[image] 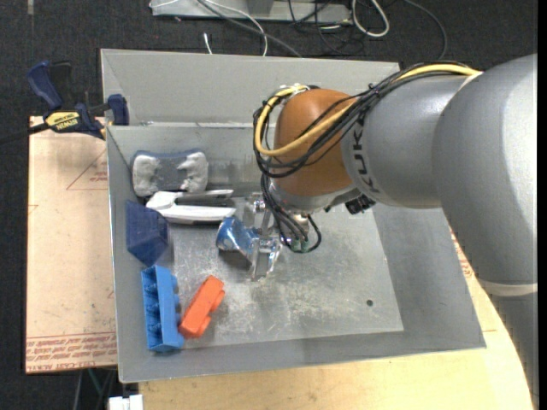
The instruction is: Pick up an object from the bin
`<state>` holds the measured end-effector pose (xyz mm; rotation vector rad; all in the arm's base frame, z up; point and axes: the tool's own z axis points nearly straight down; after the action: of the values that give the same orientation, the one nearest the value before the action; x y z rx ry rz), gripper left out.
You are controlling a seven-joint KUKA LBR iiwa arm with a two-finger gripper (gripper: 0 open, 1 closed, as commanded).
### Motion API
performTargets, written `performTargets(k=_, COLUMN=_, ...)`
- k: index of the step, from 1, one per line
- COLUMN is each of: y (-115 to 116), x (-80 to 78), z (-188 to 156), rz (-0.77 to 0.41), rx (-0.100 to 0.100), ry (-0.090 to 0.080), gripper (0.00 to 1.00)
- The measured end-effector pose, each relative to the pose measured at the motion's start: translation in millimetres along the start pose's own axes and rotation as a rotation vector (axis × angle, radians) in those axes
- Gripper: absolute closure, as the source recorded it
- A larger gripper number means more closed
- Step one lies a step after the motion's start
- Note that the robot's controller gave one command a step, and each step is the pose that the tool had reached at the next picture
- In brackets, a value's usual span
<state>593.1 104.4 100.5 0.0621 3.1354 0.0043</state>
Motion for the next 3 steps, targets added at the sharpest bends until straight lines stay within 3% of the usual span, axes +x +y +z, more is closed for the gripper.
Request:
performTargets(k=1, y=-1.3, x=-21.4, z=27.4, rz=-0.254, rx=-0.005, ry=-0.016, gripper=0.00)
performTargets(k=2, y=4.2, x=4.4, z=-0.5, rz=0.151, rx=-0.002, ry=-0.002, gripper=0.00)
performTargets(k=3, y=-1.4, x=-22.4, z=25.6, rz=-0.233, rx=-0.006, ry=-0.022, gripper=0.00)
